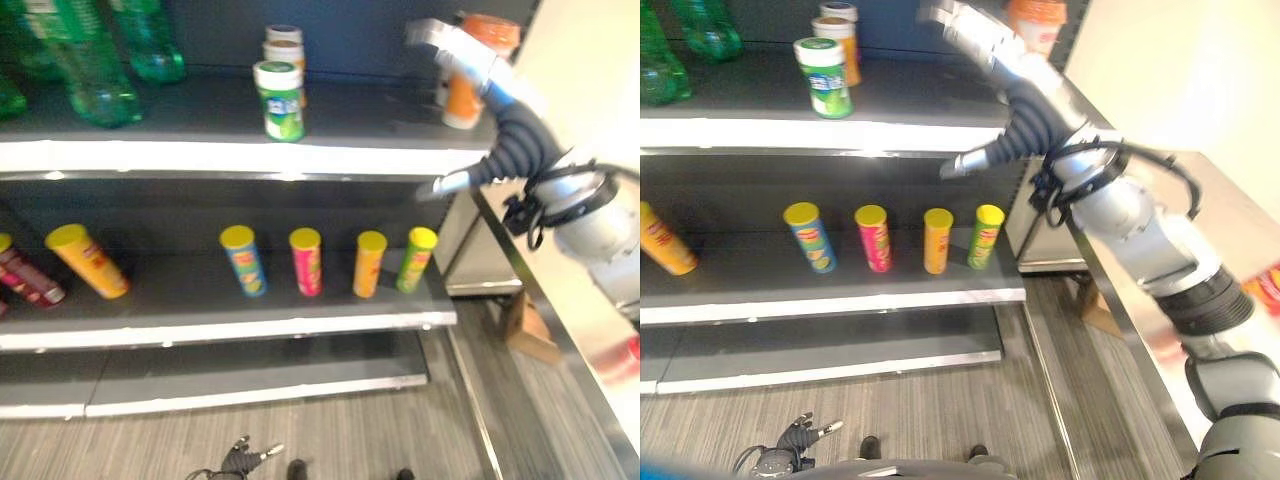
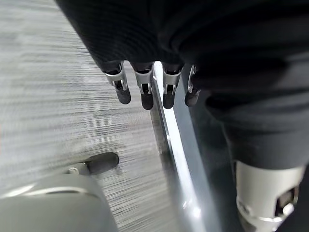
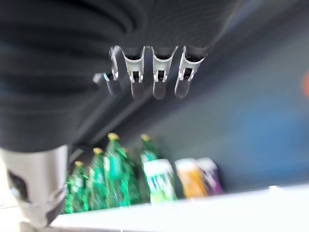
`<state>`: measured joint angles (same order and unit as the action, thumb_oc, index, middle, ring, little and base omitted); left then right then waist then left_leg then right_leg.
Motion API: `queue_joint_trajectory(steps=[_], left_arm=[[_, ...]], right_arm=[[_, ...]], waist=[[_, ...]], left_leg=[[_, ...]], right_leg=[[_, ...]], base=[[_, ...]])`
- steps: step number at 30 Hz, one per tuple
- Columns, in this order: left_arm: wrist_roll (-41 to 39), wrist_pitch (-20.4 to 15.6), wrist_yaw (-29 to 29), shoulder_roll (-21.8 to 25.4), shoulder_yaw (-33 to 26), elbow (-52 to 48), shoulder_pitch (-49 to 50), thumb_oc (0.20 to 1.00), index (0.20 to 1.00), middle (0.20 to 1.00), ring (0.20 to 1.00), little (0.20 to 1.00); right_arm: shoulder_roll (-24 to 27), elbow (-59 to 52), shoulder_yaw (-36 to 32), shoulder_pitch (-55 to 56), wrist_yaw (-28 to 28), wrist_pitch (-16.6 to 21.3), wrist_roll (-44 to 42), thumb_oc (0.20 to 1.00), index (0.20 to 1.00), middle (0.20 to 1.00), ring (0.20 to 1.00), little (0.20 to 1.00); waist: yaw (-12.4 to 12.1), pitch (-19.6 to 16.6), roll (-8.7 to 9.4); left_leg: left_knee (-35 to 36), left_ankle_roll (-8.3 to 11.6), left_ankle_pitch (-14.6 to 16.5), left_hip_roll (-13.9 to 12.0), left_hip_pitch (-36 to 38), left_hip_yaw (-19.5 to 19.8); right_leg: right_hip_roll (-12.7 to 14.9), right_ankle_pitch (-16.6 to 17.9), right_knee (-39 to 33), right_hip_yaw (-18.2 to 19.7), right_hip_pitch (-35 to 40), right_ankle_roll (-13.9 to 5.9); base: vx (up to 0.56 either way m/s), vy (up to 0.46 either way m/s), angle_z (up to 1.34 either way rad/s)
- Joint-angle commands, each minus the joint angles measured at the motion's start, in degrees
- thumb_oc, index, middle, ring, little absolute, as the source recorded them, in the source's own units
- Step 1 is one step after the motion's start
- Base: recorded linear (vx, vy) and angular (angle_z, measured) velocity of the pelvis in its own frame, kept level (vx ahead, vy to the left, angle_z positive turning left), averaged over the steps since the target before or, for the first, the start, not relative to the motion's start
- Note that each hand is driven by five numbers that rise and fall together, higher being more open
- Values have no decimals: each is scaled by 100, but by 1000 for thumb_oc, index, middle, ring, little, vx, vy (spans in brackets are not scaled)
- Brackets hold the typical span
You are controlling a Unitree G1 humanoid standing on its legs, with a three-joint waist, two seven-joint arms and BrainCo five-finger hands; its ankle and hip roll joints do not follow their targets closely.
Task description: Put the goods on the table back onto the shelves and tidy them up.
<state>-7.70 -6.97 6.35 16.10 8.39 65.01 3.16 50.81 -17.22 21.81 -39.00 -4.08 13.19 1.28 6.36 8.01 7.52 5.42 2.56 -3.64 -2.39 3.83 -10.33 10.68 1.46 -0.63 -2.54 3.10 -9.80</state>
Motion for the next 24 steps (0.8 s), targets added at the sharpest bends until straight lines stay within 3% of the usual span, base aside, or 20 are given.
queue_joint_trajectory(steps=[1,3,5,8,12,13,16,18,21,22,24], left_arm=[[264,-102,15,247,-64,156,-44,1000,1000,1000,1000,1000],[303,-110,-10,256,-139,194,-7,1000,1000,1000,1000,1000],[276,-103,-21,203,-292,133,48,1000,1000,1000,1000,1000],[268,-106,-39,172,-390,-57,56,1000,1000,1000,1000,1000],[257,-115,-52,185,-415,-160,51,1000,1000,1000,1000,1000],[228,-123,-54,153,-503,-214,59,1000,1000,1000,1000,1000],[181,-170,-55,172,-575,-273,143,1000,1000,1000,1000,1000],[171,-164,-86,140,-644,-270,212,1000,1000,1000,1000,1000],[25,-165,-147,86,-642,-251,243,1000,1000,1000,1000,1000],[-4,-168,-153,81,-645,-236,214,1000,1000,1000,1000,1000],[-84,-119,-187,175,-566,-281,125,1000,1000,1000,1000,1000]], right_arm=[[286,73,-251,-541,75,157,-228,1000,1000,1000,1000,1000],[272,-54,-400,-246,157,175,-278,1000,1000,1000,1000,1000],[231,-211,-811,350,167,187,-286,1000,1000,1000,1000,1000],[203,-311,-1628,1360,121,178,-327,1000,1000,1000,1000,1000],[253,-367,-2288,2058,70,145,-281,1000,1000,1000,1000,1000],[258,-340,-2793,2448,-84,114,-117,1000,1000,1000,1000,1000],[278,-289,-3806,3140,-364,73,-15,1000,1000,1000,1000,1000],[323,-121,-4611,3732,-559,37,-26,1000,1000,1000,1000,1000],[287,112,-5657,4582,-678,68,-457,1000,1000,1000,1000,1000],[384,316,-5713,4640,-743,69,-551,1000,1000,1000,1000,1000],[351,918,-5598,4702,-483,142,-1655,1000,1000,1000,1000,1000]], waist=[[-214,103,-28],[-115,113,-12],[12,138,-58],[137,174,-185],[150,85,-165],[217,54,-134],[219,-101,-52],[262,-238,0],[394,-314,-130],[412,-316,-162],[347,-220,-263]], left_leg=[[-42,-85,963,17,616,-124],[-42,-105,1020,14,726,-371],[-42,-133,1094,-20,872,-742],[-42,-105,1078,-185,906,-1073],[-42,-63,1040,-210,835,-1141],[-42,-16,1026,-263,804,-1166],[-42,98,1020,-321,818,-1238],[-42,256,947,-516,790,-1192],[-42,492,712,-935,633,-989],[-42,560,637,-1030,594,-958],[-42,770,226,-1354,350,-828]], right_leg=[[-9,386,423,558,-679,-361],[-38,469,399,667,-766,-413],[69,563,446,540,-880,-441],[430,622,642,-21,-859,-393],[615,789,528,-128,-774,-423],[664,940,428,-82,-809,-478],[569,780,-95,-178,-546,-494],[374,518,-260,-190,-399,-456],[-29,140,-330,-310,-245,-235],[-112,77,-339,-326,-215,-187],[-438,-203,-380,-505,-125,2]], base=[[-33,136,-132],[10,76,-135],[10,22,-120],[-22,-75,-80],[6,-117,-32],[42,-175,-1],[95,-228,-19],[107,-363,-32],[49,-332,11],[-2,-372,23],[-59,-357,27]])
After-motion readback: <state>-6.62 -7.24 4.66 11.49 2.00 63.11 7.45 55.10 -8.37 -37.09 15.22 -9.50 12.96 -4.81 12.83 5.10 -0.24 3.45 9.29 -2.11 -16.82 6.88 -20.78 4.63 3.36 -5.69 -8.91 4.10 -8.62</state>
